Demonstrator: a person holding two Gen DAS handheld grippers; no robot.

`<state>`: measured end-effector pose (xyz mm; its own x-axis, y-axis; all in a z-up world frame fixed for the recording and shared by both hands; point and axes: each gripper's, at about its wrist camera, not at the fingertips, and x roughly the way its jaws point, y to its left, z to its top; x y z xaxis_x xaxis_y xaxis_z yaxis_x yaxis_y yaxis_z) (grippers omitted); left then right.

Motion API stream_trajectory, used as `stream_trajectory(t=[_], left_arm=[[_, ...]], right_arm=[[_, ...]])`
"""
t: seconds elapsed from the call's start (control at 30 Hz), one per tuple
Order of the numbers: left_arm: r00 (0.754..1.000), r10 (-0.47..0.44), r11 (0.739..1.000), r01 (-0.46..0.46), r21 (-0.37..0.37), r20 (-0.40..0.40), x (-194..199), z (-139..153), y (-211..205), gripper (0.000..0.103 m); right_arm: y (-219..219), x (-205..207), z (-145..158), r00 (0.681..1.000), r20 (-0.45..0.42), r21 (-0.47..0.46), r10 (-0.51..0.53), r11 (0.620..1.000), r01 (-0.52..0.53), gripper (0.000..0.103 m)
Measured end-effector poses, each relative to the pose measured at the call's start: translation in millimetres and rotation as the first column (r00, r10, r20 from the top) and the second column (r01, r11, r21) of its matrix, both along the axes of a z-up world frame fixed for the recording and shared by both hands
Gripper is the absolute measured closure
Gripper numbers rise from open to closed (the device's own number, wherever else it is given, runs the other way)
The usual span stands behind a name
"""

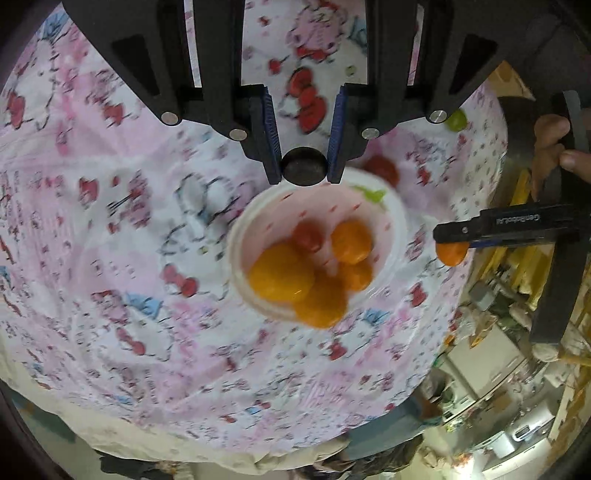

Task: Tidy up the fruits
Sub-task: 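Carry the tangerine and grape onto the plate and open both tools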

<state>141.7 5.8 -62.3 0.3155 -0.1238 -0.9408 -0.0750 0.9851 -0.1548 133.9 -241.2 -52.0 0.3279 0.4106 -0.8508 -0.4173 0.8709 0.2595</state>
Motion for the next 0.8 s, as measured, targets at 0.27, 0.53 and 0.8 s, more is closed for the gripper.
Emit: stream_trajectory(t=[0.27, 0.53, 0.8], left_arm=[[0.999, -0.025, 0.998, 0.023, -0.062, -0.034, 31.4, -16.1, -10.6, 0.064], [0.997, -0.045, 0.996, 0.039, -0.086, -0.065, 46.7, -28.4, -17.9, 0.063], [0.995, -0.046, 0.994, 0.037, -0.104, -0.088, 50.7, -33.5, -20.5, 0.062]], right_arm=[[2.5, 32.5, -14.4, 1.0, -0.022, -0.033, 0.002, 0.999, -0.003, 0.077], [10.3, 54.4, -29.6, 0.999, -0.035, -0.028, 0.014, 0.999, -0.015, 0.077], [21.8, 66.3, -41.7, 0.998, -0.055, -0.031, 0.03, 0.999, -0.032, 0.077]])
